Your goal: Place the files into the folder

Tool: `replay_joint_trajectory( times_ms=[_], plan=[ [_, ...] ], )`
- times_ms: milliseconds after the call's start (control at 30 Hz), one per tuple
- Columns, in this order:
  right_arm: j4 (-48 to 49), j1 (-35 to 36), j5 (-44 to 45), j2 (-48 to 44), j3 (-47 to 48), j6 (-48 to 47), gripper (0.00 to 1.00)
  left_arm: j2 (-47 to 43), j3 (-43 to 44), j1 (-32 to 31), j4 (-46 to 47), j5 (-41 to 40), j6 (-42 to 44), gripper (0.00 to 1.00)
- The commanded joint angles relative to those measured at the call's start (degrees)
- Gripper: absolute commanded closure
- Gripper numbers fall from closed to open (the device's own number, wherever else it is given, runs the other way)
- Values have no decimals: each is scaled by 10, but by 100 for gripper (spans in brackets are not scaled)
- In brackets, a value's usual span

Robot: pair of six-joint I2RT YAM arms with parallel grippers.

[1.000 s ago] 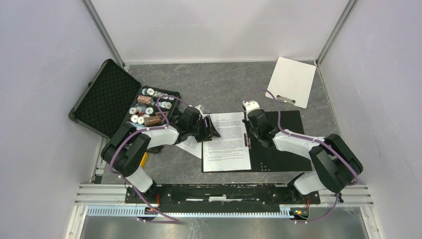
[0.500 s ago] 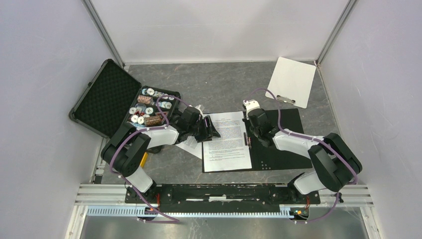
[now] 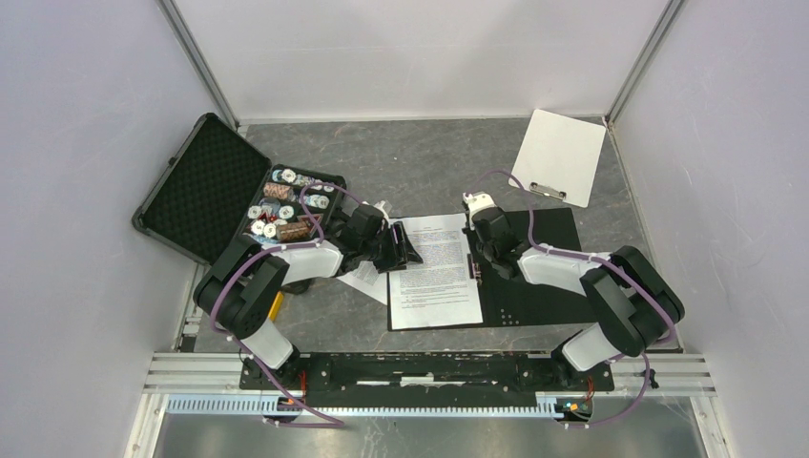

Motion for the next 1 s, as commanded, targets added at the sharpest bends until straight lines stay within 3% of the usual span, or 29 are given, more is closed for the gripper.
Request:
replay_joint_trajectory(
  times_ms=[0, 967],
  plan=[
    [-79, -3, -8, 34, -37, 10, 92, 15, -10, -2, -17, -28, 26, 38],
    [-18, -49, 21, 33, -101, 59, 92, 26, -1, -2, -57, -59, 30, 38]
  ],
)
